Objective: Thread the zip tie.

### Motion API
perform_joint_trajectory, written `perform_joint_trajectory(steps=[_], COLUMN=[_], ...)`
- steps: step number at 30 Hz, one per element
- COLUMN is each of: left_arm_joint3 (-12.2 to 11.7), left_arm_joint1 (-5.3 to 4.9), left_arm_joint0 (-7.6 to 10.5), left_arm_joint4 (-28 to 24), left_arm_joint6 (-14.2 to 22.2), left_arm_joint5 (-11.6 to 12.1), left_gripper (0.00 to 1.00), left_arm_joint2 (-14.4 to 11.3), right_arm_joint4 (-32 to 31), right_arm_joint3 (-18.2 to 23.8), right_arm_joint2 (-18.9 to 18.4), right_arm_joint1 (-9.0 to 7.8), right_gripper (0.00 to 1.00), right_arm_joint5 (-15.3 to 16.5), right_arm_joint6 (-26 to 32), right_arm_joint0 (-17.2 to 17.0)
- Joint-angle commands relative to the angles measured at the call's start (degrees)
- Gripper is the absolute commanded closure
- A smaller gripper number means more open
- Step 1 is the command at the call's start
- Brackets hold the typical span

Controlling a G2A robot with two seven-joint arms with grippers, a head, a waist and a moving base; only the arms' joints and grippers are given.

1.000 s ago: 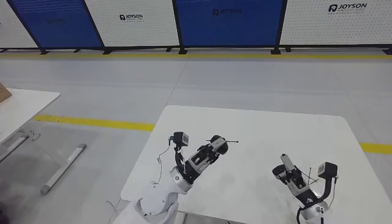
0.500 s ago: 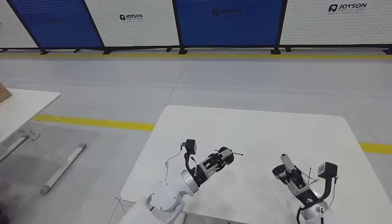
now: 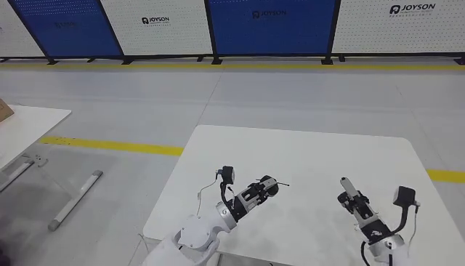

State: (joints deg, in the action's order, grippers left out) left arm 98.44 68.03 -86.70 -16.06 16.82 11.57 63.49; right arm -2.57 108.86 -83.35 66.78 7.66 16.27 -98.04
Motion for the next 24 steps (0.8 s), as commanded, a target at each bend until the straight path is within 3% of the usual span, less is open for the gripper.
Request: perform_joint_trajectory(steps=[1, 4, 7, 19, 22, 24], left_arm_joint3=[0.00, 0.00, 0.00, 0.00, 0.00, 0.00], left_arm_joint1=[0.00, 0.00, 0.00, 0.00, 0.00, 0.00], left_arm_joint0=[0.00, 0.00, 0.00, 0.00, 0.00, 0.00], left_arm_joint4=[0.00, 0.00, 0.00, 0.00, 0.00, 0.00], left_arm_joint6=[0.00, 0.00, 0.00, 0.00, 0.00, 0.00], left_arm_joint5=[0.00, 0.00, 0.00, 0.00, 0.00, 0.00], left_gripper=[1.00, 1.00, 1.00, 1.00, 1.00, 1.00], left_arm_joint2=[0.00, 0.00, 0.00, 0.00, 0.00, 0.00], right_arm_joint4=[-0.91, -5.44, -5.43, -6.33, -8.10, -9.85], right_arm_joint3=[2.75, 5.01, 4.18, 3.96, 2.63, 1.91], right_arm_joint2=[-3.02, -6.31, -7.73, -7.62, -9.09, -10.88], right_arm_joint1=[-0.47, -1.22, -1.49, -1.55, -2.43, -2.95], right_gripper=[0.00, 0.00, 0.00, 0.00, 0.00, 0.00], right_arm_joint5=[-2.89, -9.11, -14.38, -14.18, -13.14, -13.45], right_arm_joint6=[3.31, 8.97, 12.15, 12.55, 23.12, 27.17], right_arm_joint0=[-1.23, -1.79, 0.31, 0.45, 3.35, 5.21])
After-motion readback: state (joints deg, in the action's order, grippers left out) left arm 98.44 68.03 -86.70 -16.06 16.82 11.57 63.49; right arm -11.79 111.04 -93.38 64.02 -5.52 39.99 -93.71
